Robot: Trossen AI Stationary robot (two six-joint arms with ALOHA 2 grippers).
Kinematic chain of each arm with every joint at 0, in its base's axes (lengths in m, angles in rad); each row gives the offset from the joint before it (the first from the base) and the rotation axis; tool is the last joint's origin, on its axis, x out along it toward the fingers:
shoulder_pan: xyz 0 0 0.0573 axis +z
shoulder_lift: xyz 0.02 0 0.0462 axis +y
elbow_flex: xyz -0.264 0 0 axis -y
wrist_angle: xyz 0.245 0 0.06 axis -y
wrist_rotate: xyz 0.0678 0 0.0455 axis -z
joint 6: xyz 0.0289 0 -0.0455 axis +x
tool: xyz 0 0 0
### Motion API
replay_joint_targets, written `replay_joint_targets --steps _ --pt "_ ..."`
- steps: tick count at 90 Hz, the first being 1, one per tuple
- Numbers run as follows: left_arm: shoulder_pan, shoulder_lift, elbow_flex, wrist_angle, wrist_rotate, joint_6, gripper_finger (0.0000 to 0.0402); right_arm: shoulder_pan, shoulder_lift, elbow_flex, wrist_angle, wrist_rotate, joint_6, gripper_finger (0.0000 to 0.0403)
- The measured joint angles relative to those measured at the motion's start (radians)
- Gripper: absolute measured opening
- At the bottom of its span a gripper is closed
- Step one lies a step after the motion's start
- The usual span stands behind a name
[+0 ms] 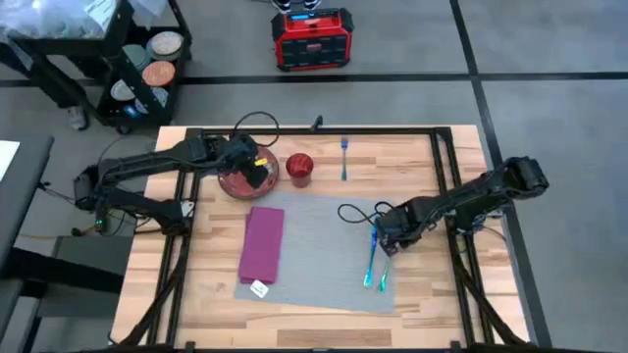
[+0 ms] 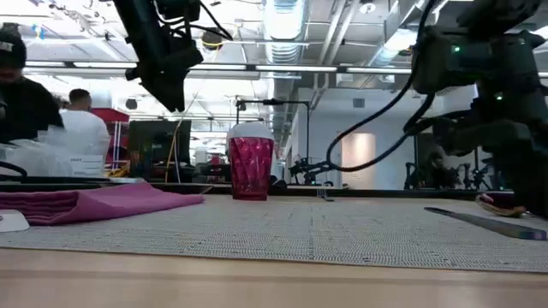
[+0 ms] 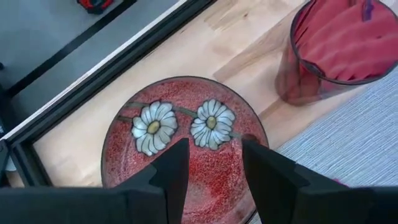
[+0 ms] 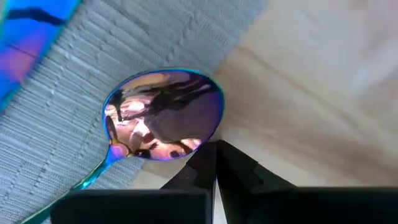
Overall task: Set table place
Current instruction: Put the blue spoon on the gray place mat beside the blue knife
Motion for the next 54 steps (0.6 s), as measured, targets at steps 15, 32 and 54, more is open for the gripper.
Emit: replay_joint_targets --steps 15,32,54 --pt "0.0 0.0 0.0 0.004 0.0 -0.007 0.0132 -0.049 0.0 0.0 0.024 0.023 -0.066 0.0" --pt "0.0 0.0 0.0 0.004 0.001 -0.029 0.0132 -0.099 0.0 0.0 0.061 0.039 -0.127 0.0" --pt "0.0 0.0 0.0 0.004 0.001 -0.041 0.0132 -0.135 0.004 0.03 0.032 0.078 -0.149 0.0"
